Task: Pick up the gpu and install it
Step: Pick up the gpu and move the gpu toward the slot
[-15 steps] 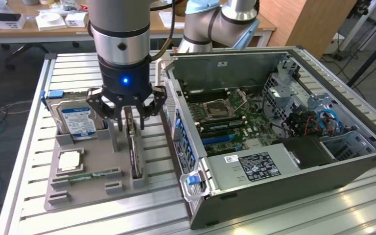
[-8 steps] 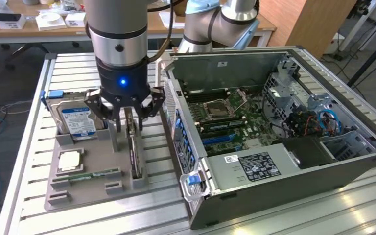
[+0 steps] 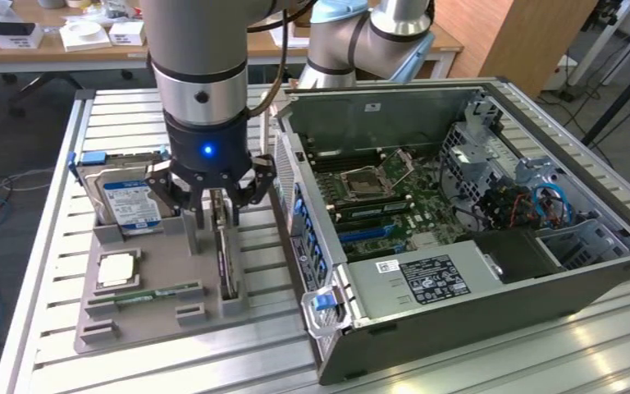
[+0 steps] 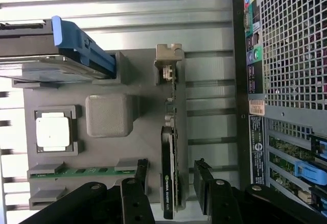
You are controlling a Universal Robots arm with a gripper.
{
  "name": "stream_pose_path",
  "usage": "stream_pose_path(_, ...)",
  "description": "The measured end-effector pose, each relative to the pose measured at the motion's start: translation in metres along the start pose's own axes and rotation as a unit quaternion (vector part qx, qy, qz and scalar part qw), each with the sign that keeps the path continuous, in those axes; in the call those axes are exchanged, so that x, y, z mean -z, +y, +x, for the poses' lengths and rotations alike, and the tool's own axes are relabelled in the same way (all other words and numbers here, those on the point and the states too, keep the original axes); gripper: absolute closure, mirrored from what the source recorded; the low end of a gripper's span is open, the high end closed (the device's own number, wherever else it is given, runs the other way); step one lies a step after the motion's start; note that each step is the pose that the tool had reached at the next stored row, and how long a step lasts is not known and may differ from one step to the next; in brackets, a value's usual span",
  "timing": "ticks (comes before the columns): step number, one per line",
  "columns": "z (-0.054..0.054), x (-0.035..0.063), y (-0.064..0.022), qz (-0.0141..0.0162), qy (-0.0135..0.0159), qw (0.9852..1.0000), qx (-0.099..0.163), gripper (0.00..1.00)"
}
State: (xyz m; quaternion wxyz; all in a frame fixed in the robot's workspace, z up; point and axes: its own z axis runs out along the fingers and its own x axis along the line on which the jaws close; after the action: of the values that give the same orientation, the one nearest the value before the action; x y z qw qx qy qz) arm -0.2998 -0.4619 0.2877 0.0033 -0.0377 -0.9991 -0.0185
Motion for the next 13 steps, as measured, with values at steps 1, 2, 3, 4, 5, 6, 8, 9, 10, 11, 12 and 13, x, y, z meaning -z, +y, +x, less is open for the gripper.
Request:
stream_pose_path(1, 0.0, -0.0018, -0.0001, 0.0, 0.0, 1.0, 0.0, 0.51)
stream_pose_path(2, 0.0, -0.0051, -0.0003, 0.0, 0.0, 1.0, 0.0, 0.51)
stream_pose_path(3, 0.0, -0.0069, -0.0003, 0.0, 0.0, 1.0, 0.0, 0.51)
stream_pose_path(4, 0.0, -0.0086, -0.0004, 0.0, 0.0, 1.0, 0.0, 0.51)
stream_pose_path(5, 0.0, -0.0101, -0.0005, 0.0, 0.0, 1.0, 0.0, 0.51)
stream_pose_path(6, 0.0, -0.0106, -0.0005, 0.0, 0.0, 1.0, 0.0, 0.51)
stream_pose_path(8, 0.0, -0.0106, -0.0005, 0.0001, 0.0001, 1.0, 0.0, 0.51)
stream_pose_path(9, 0.0, -0.0106, -0.0005, 0.0001, 0.0001, 1.0, 0.0, 0.51)
stream_pose_path(10, 0.0, -0.0106, -0.0005, 0.0001, 0.0001, 1.0, 0.0, 0.51)
stream_pose_path(11, 0.0, -0.0107, -0.0005, 0.0, 0.0, 1.0, 0.0, 0.51)
stream_pose_path(12, 0.0, -0.0115, -0.0005, -0.0002, -0.0001, 1.0, 0.0, 0.51)
stream_pose_path(13, 0.0, -0.0127, -0.0005, -0.0002, -0.0001, 1.0, 0.0, 0.51)
